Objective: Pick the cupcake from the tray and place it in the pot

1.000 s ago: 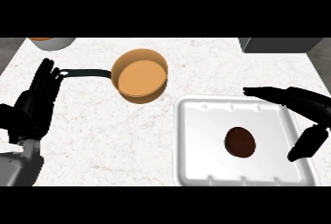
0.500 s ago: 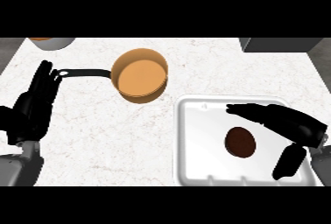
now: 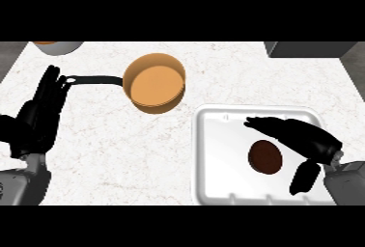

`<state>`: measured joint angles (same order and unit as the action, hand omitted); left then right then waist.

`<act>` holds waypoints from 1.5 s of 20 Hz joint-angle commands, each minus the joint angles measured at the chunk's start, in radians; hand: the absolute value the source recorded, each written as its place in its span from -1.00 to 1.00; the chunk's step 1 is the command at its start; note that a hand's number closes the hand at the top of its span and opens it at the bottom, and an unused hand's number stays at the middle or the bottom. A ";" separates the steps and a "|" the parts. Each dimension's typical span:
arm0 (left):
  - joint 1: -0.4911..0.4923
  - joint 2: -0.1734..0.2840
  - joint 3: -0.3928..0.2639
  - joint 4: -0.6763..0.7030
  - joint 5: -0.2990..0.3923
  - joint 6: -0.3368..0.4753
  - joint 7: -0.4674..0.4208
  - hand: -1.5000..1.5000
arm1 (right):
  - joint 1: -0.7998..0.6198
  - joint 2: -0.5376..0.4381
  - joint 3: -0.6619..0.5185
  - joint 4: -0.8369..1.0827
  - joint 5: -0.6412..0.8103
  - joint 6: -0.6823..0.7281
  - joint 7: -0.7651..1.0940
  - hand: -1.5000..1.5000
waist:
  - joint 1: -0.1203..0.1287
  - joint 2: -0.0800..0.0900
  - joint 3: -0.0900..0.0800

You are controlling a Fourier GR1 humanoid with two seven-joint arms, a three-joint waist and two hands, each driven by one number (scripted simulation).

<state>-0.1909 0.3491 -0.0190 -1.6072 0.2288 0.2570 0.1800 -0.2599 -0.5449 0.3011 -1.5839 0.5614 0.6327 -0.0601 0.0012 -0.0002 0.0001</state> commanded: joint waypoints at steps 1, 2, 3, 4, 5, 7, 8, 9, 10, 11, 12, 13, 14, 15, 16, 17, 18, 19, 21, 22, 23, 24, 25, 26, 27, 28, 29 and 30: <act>0.002 -0.029 -0.012 -0.063 -0.055 0.014 0.068 0.00 | 0.030 0.049 -0.003 0.001 0.082 -0.017 -0.017 -1.00 | 0.000 0.000 0.000; -0.007 -0.017 0.050 0.070 -0.010 -0.070 -0.053 0.00 | 0.026 0.062 0.006 0.029 0.103 -0.026 -0.025 -1.00 | -0.001 0.001 0.000; -0.025 -0.041 0.044 0.061 -0.032 -0.045 -0.019 0.00 | -0.001 0.040 -0.037 0.059 0.095 0.010 -0.085 -1.00 | -0.001 0.001 0.000; 0.031 -0.012 0.035 -0.105 -0.040 -0.021 0.076 0.00 | -0.004 0.074 -0.036 0.042 0.093 0.006 -0.036 -1.00 | 0.003 -0.001 0.000; 0.025 -0.039 0.045 -0.028 -0.046 -0.039 0.004 0.00 | 0.096 0.041 -0.022 -0.036 0.120 -0.008 -0.067 -1.00 | -0.002 -0.001 0.000; 0.024 -0.043 0.048 -0.068 -0.055 -0.045 0.047 0.00 | 0.067 0.054 -0.035 0.039 0.150 -0.015 -0.122 -1.00 | 0.000 0.000 0.000; 0.003 -0.049 0.053 -0.039 -0.059 -0.044 0.044 0.00 | 0.007 0.138 -0.004 0.045 0.175 -0.018 -0.032 -1.00 | 0.001 0.000 0.000; -0.036 -0.088 0.028 0.019 -0.100 -0.014 -0.003 0.00 | 0.026 0.117 -0.002 0.097 0.203 -0.049 -0.090 -1.00 | -0.001 0.001 0.000; -0.031 -0.053 0.054 -0.016 -0.070 -0.044 0.041 0.00 | 0.063 0.110 0.001 0.142 0.231 -0.112 -0.128 -1.00 | 0.000 0.001 0.000; 0.074 -0.068 0.040 -0.116 -0.079 -0.045 0.041 0.00 | 0.002 0.094 -0.052 0.116 0.200 -0.020 -0.100 -1.00 | 0.004 -0.001 0.000; 0.060 -0.042 0.071 -0.108 -0.043 -0.077 0.070 0.00 | 0.011 0.122 -0.022 0.207 0.247 -0.108 -0.145 -1.00 | 0.005 0.000 0.000; -0.001 -0.069 0.082 0.026 -0.066 -0.080 -0.004 0.00 | 0.020 0.154 -0.009 0.174 0.257 -0.082 -0.107 -1.00 | 0.000 0.001 0.000; 0.085 -0.048 0.085 -0.118 -0.056 -0.087 0.053 0.00 | 0.005 0.180 -0.024 0.157 0.257 -0.080 -0.065 -1.00 | 0.004 0.000 0.000; -0.011 -0.075 0.074 0.007 -0.079 -0.076 0.032 0.00 | -0.006 0.125 -0.047 0.250 0.266 -0.092 -0.170 -1.00 | 0.000 0.001 0.000; -0.023 -0.069 0.079 -0.031 -0.085 -0.078 0.052 0.00 | -0.011 0.155 -0.057 0.255 0.270 -0.093 -0.149 -1.00 | 0.001 0.001 0.000; -0.030 -0.114 0.054 0.065 -0.097 -0.070 -0.027 0.00 | -0.075 0.153 -0.055 0.360 0.281 -0.121 -0.203 -1.00 | 0.002 0.003 0.000; -0.039 -0.086 0.079 -0.042 -0.099 -0.054 0.097 0.00 | -0.031 0.168 -0.052 0.231 0.280 -0.045 -0.145 -1.00 | 0.000 0.000 0.000; -0.009 -0.078 0.066 -0.071 -0.091 -0.063 0.086 0.00 | -0.008 0.105 -0.002 0.184 0.302 -0.076 -0.224 1.00 | 0.001 -0.001 0.000; 0.011 -0.083 0.067 -0.060 -0.080 -0.084 0.066 0.00 | -0.009 0.093 0.037 0.298 0.364 -0.193 -0.344 1.00 | 0.005 0.001 0.001; 0.032 -0.096 0.075 -0.051 -0.092 -0.081 0.038 0.00 | -0.031 0.152 0.032 0.243 0.368 -0.157 -0.261 1.00 | 0.003 0.000 0.000; 0.014 -0.086 0.074 -0.093 -0.097 -0.078 0.094 0.00 | -0.039 0.152 0.021 0.207 0.368 -0.116 -0.243 1.00 | 0.002 -0.001 0.000; 0.015 -0.100 0.056 -0.094 -0.124 -0.063 0.089 0.00 | -0.015 0.174 0.034 0.323 0.400 -0.225 -0.311 1.00 | 0.003 0.001 0.000; -0.016 -0.074 0.124 -0.015 -0.070 -0.118 0.053 0.00 | -0.014 0.165 0.022 0.287 0.398 -0.192 -0.314 1.00 | 0.000 0.001 0.000; -0.036 -0.093 0.096 -0.044 -0.108 -0.078 0.077 0.00 | -0.014 0.158 0.020 0.320 0.403 -0.190 -0.336 1.00 | 0.000 0.001 0.000; -0.013 -0.126 0.078 0.017 -0.133 -0.077 0.002 0.00 | -0.031 0.164 0.009 0.320 0.406 -0.190 -0.342 1.00 | 0.000 0.001 0.000; 0.028 -0.142 0.037 -0.096 -0.152 -0.040 0.083 0.00 | 0.016 0.131 0.000 0.327 0.397 -0.220 -0.388 1.00 | 0.002 0.000 0.000; -0.045 -0.085 0.105 -0.054 -0.103 -0.092 0.117 0.00 | -0.008 0.181 0.020 0.294 0.412 -0.186 -0.340 1.00 | 0.000 0.000 0.000; 0.026 -0.067 0.130 -0.096 -0.088 -0.116 0.093 0.00 | -0.007 0.190 0.029 0.289 0.433 -0.188 -0.318 1.00 | 0.003 0.000 0.000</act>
<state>-0.1929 0.2556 0.0716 -1.6672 0.1223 0.1729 0.2564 -0.2887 -0.3879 0.3026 -1.3064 0.9543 0.4476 -0.3794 0.0041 -0.0076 -0.0074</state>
